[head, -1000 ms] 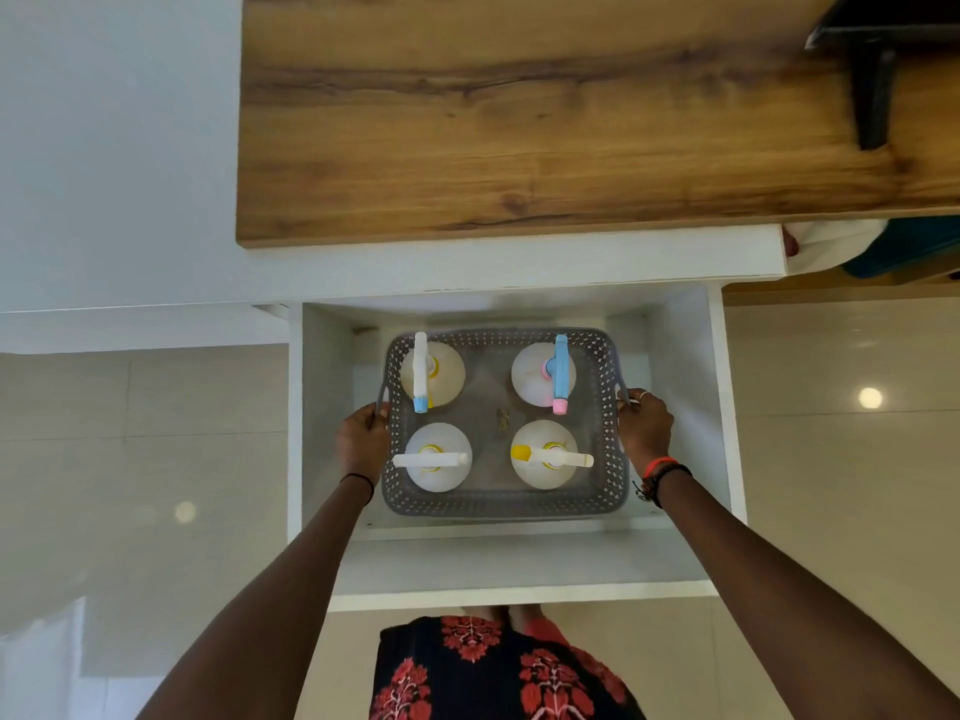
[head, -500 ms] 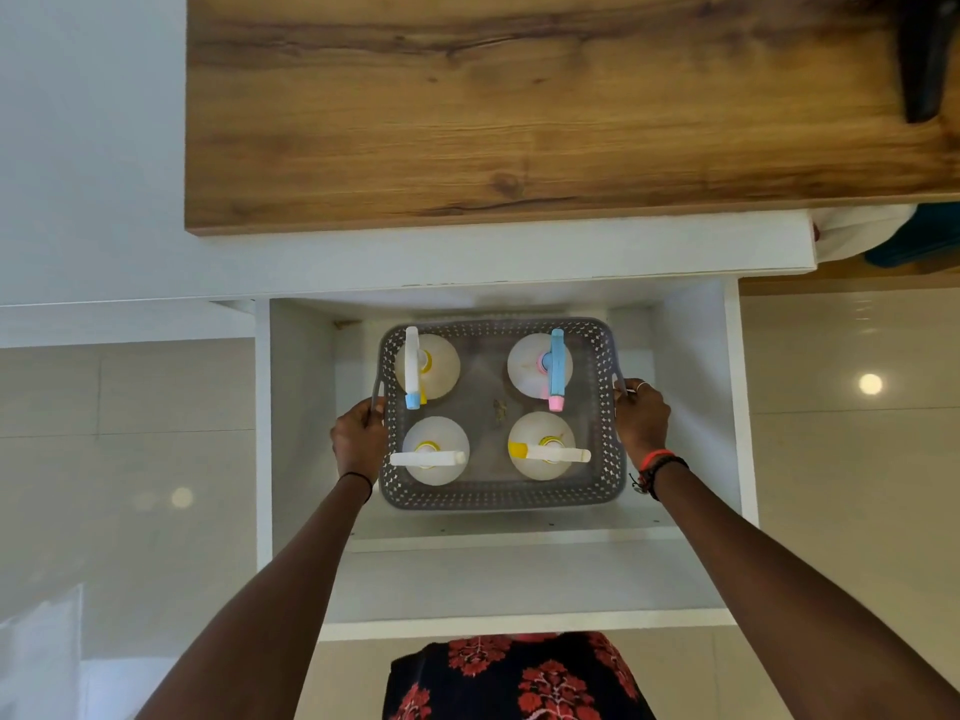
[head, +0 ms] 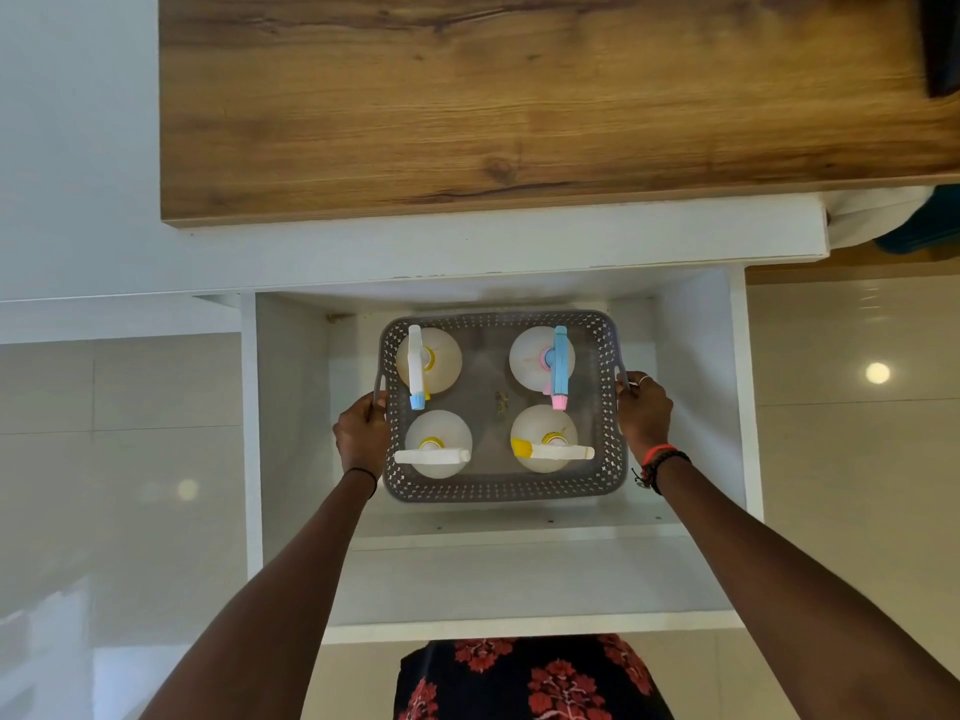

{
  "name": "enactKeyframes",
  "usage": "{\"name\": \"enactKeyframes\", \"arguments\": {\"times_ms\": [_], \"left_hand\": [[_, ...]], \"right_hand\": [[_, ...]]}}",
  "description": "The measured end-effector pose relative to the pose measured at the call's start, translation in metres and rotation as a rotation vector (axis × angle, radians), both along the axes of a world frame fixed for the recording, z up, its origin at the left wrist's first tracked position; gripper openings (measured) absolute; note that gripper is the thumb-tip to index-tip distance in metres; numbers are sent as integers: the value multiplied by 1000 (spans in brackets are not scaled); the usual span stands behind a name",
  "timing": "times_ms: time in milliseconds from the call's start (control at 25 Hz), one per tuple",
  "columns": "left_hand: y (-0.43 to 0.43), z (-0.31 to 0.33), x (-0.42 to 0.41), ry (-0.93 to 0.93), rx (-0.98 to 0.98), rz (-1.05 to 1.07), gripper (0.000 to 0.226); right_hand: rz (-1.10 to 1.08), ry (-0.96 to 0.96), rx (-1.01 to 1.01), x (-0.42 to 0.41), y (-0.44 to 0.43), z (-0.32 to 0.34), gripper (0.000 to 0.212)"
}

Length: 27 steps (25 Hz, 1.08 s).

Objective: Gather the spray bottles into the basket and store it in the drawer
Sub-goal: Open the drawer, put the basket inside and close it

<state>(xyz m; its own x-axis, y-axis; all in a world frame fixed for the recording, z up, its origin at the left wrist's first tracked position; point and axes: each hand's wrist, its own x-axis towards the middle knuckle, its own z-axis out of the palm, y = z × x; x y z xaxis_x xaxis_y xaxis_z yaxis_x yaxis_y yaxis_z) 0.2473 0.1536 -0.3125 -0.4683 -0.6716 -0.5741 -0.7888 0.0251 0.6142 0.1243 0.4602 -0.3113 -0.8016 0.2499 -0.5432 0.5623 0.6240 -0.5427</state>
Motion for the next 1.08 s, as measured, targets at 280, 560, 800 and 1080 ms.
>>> {"name": "enactKeyframes", "arguments": {"times_ms": [280, 560, 800, 1080], "left_hand": [[2, -9, -2, -12, -26, 0, 21], [-1, -4, -1, -13, 29, -2, 22], [-2, 27, 3, -105, 0, -5, 31], [18, 83, 54, -87, -172, 27, 26]], "right_hand": [[10, -3, 4, 1, 3, -4, 26], [3, -46, 9, -4, 2, -2, 22], [-57, -54, 58, -2, 1, 25, 30], [-296, -140, 80, 32, 11, 71, 27]]}}
